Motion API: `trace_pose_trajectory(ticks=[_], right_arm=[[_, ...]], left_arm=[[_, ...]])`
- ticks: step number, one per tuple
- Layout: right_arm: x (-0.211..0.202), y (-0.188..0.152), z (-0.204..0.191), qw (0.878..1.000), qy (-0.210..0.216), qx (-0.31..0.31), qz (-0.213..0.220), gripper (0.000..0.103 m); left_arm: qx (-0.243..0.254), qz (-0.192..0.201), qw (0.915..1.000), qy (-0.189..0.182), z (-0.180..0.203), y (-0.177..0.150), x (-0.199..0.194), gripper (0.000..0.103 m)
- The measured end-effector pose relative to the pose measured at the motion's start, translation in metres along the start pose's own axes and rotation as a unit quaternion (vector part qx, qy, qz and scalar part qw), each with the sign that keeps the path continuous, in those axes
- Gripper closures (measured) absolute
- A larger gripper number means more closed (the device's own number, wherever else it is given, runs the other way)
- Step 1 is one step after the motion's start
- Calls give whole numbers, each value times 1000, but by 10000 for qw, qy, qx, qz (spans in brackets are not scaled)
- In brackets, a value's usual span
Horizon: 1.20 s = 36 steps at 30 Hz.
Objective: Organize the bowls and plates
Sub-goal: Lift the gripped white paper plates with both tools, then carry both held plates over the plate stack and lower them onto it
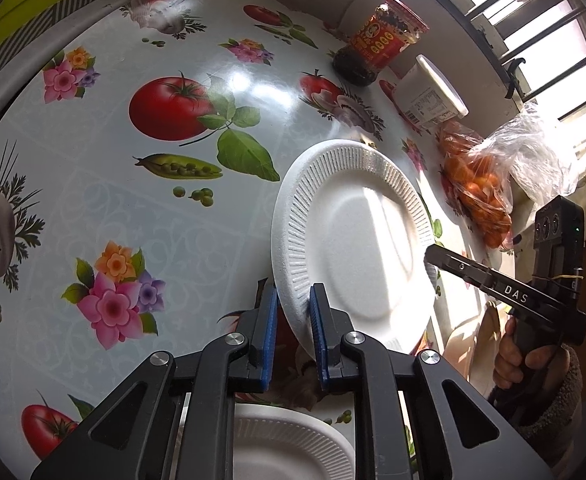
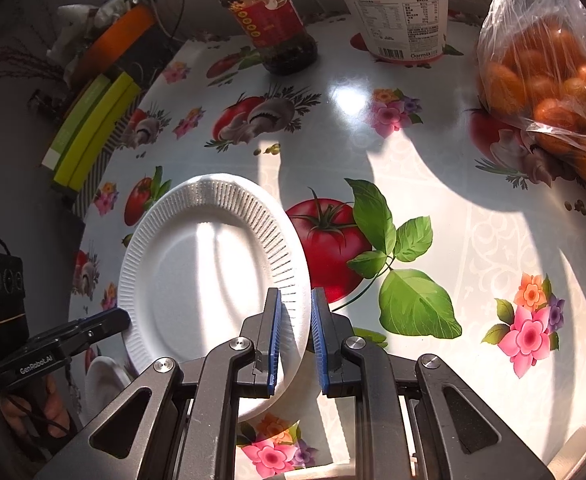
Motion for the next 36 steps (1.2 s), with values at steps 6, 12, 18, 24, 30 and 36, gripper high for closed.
trace_pose_trajectory(ticks=[6,12,18,24,30,36], right_arm=[[-6,-1,-14,10000,41,-75,38,88],[-16,-3,-29,9998,62,-172,108,88],[-22,-10,-44,9995,85,-250,155,88],[-25,-22,-57,9993,163,-283,185,88],[-27,-39,-72,9991,196,-348,138,88],[-29,-55,-83,9988,282,-379,135,88]], left_arm=[[-15,90,10000,15,-5,0,-11,86],[-43,205,9998,-16,-10,-2,-25,86],[-6,323,9995,6,-13,-9,-39,86],[22,374,9993,30,-19,-20,-51,86],[38,438,9990,87,-28,-34,-63,86],[7,439,9990,103,-38,-48,-70,86]])
Point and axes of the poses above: each gripper's, at about its wrist camera, not at the fingertips, and x roughly the way its jaws point, z to its right, y to its top, the point moved 10 cm from there along x, roughly the way its jaws point, and after that the axes turned 8 degrees about y, right-handed, at the moved point
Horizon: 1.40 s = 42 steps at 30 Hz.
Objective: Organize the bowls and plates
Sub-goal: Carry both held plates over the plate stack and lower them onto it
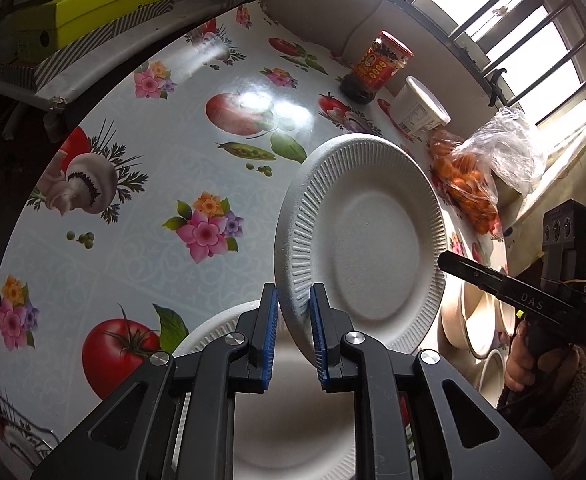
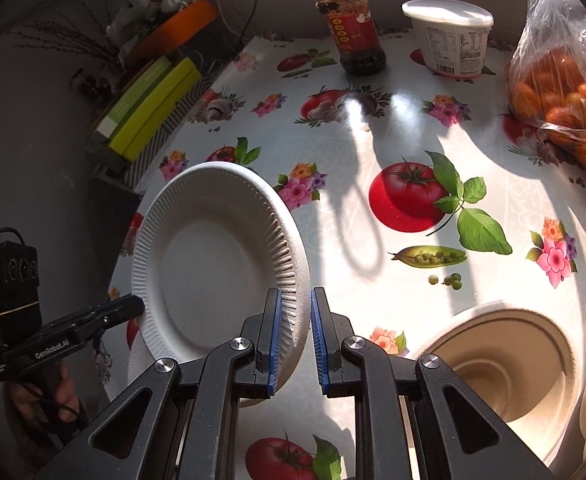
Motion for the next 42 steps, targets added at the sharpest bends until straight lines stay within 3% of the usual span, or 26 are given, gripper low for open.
trace_pose_trajectory(ticks=[42], right_arm=[[17,-83,-61,9985,258,-224,-425,88]], left_arm=[[-279,-169,9994,76,-58,-75,-29,86]])
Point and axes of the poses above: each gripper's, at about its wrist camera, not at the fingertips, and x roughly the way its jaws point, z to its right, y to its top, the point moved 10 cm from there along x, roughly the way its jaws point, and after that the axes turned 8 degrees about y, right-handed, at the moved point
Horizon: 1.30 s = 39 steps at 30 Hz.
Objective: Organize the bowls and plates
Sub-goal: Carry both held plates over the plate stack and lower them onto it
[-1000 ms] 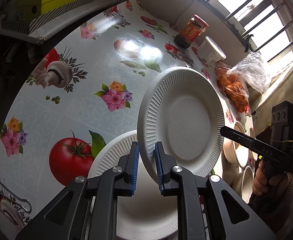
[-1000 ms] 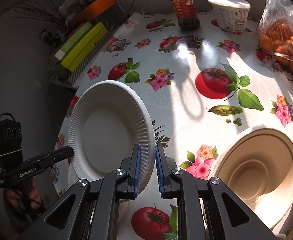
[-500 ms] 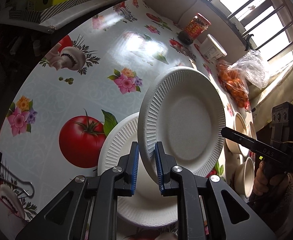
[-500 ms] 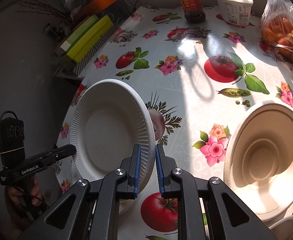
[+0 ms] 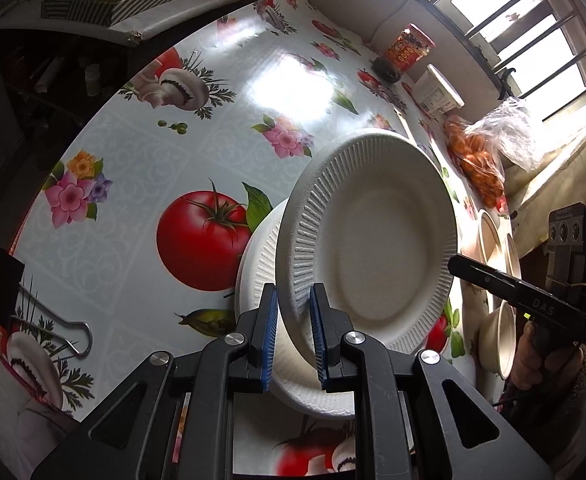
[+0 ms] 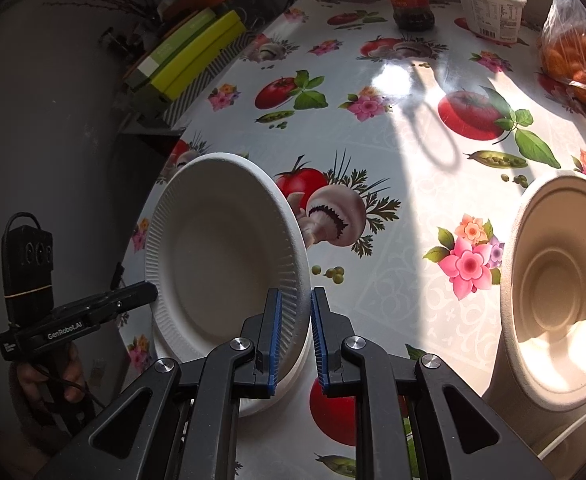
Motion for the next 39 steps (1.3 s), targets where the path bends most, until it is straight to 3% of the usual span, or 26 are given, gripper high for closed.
trace_pose_trajectory(ticks=[13,39], right_arm=[[0,-13,-16,9999,109,-27,-76,88],[14,-26,-9,9996,-189,-63,-185,86]], left_arm=[[-98,-64,9999,-60,-10,-14,-11,86],[-35,-210,9998,42,-11,-25,-1,86]])
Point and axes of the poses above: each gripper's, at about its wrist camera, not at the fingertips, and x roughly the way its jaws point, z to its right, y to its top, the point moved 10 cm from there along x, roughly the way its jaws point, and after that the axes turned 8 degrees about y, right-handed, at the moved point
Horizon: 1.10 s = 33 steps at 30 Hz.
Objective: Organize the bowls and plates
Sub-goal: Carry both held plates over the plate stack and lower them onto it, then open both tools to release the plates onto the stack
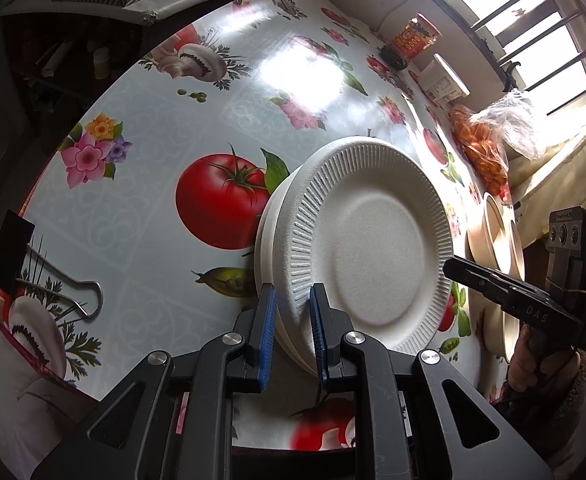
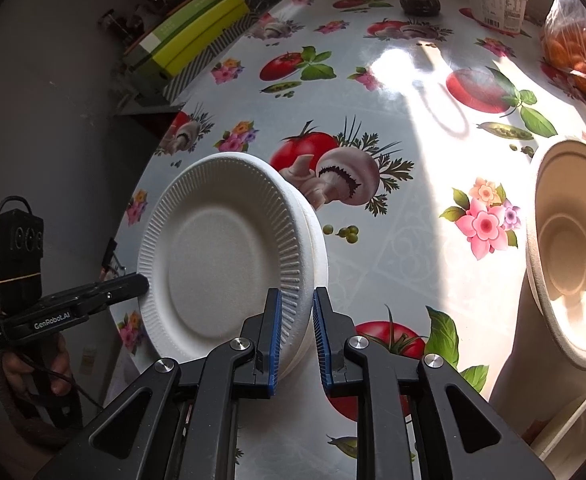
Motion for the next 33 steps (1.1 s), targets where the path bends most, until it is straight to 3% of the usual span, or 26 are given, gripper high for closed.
trace_pose_trajectory(ticks=[25,33], right_arm=[[3,-1,0,10000,-58,-21,-44,86],[4,-2,-2,9999,-59,-104,-64,79]], left_arm=[[41,11,9999,149,-3,0,4,85],[30,22,9998,178,-4,2,4,79]])
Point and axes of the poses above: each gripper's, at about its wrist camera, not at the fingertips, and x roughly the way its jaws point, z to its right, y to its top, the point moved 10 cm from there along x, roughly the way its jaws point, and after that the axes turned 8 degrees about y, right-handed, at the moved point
